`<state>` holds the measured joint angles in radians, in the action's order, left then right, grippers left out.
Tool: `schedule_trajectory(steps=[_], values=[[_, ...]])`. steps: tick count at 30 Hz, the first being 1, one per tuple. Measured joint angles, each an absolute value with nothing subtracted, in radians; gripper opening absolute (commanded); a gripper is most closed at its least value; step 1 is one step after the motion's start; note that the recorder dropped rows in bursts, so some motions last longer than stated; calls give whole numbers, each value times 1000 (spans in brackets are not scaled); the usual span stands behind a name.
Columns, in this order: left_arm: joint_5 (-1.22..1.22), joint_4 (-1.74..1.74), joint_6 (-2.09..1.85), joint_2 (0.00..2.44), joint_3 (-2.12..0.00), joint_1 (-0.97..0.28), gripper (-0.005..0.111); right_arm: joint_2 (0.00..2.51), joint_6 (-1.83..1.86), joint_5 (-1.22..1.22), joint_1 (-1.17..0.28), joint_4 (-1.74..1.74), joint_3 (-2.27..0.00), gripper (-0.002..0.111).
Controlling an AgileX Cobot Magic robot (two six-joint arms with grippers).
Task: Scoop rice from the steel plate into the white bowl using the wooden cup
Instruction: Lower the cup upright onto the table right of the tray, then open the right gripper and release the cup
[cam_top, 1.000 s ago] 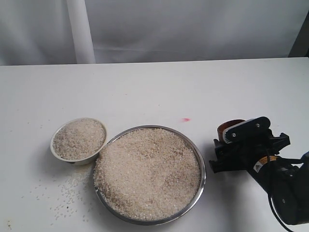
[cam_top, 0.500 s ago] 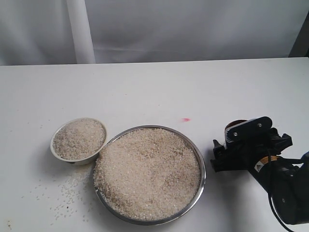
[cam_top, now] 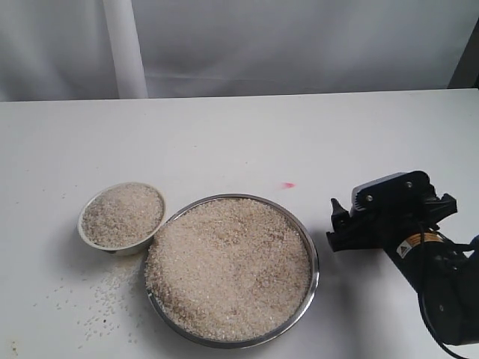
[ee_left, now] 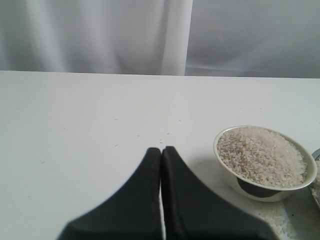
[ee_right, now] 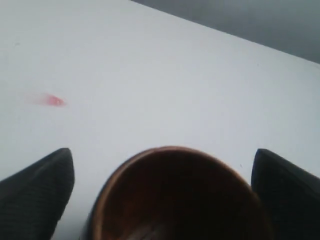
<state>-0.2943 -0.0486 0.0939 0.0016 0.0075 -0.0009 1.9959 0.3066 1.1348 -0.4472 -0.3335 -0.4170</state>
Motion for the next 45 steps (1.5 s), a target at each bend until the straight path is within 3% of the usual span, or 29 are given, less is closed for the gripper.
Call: schedule_trajectory(steps=[15, 24, 30, 37, 45], values=[[-294, -49, 94, 2, 8, -1, 0, 1718, 312, 1075, -455, -333, -412, 87], [-294, -49, 94, 2, 8, -1, 0, 1495, 279, 1069, -467, -330, -291, 84], [-294, -49, 94, 2, 8, -1, 0, 1443, 243, 1021, -467, -302, -283, 54], [-294, -49, 94, 2, 8, -1, 0, 1442, 236, 1003, -468, -278, -283, 1], [-294, -49, 94, 2, 8, -1, 0, 1442, 232, 980, -468, -276, -283, 0]])
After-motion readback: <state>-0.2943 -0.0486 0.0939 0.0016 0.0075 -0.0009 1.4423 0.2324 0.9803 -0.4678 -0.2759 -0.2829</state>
